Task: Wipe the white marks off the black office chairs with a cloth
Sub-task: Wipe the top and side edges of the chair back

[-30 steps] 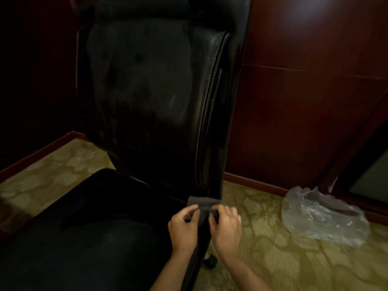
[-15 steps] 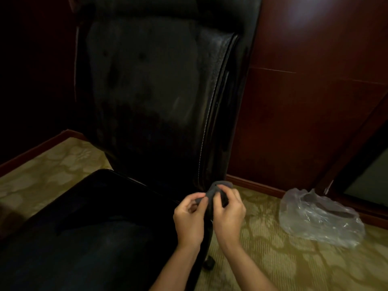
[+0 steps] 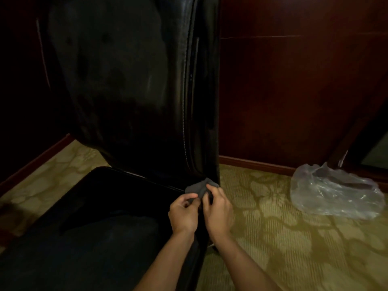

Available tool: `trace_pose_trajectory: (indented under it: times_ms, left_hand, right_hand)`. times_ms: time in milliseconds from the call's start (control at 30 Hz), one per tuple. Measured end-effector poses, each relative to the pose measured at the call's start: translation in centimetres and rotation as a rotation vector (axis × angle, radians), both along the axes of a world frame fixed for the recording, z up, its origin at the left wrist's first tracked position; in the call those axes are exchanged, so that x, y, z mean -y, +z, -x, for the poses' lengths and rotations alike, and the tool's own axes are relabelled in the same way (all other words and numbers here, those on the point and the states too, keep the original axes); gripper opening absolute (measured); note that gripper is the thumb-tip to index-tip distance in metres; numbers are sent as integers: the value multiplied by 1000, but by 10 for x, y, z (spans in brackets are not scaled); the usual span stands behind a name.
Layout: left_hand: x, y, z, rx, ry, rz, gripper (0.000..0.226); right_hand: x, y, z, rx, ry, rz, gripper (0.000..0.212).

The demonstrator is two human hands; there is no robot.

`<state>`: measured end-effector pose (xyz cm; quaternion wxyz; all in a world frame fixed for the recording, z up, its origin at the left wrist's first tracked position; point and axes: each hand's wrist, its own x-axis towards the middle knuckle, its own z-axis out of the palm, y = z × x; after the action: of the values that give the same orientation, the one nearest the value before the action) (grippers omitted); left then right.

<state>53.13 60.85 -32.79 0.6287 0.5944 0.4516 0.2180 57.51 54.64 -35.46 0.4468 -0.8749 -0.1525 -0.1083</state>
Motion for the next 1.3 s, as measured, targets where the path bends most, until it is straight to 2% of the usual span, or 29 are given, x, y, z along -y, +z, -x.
trace_pose_trajectory:
  times_ms: [233, 367, 433, 600, 733, 800, 900, 1100, 1200, 1300]
  left_hand:
    - [13, 11, -1, -64, 27, -14, 18]
    - [16, 40, 1, 172, 1, -167, 12]
    - [14, 41, -1, 227, 2, -159, 12]
    - [11, 6, 2, 4, 13, -13, 17]
    - [7, 5, -1, -58, 14, -28, 19]
    - [7, 15, 2, 11, 36, -52, 19]
    - [6, 28, 8, 151, 32, -97, 17]
    - [-16, 11, 10, -105, 34, -47, 17]
    - [-21, 22, 14, -70, -78, -165, 19]
    - [-16, 49, 16, 114, -120, -212, 20]
  right_hand:
    - [11, 15, -2, -244, -25, 15, 31]
    - [9, 42, 0, -11, -28, -218, 24]
    - [5, 46, -4, 49, -54, -255, 23]
    - [9, 8, 5, -162, -31, 30, 25]
    - [16, 22, -6, -246, 26, 238, 30]
    - [19, 36, -4, -145, 45, 193, 29]
    - [15, 39, 2, -5, 30, 7, 26]
    - [-5, 11, 7, -182, 63, 225, 30]
    - [-6, 22, 2, -234, 32, 130, 27]
    - [-1, 47, 2, -153, -30, -114, 20]
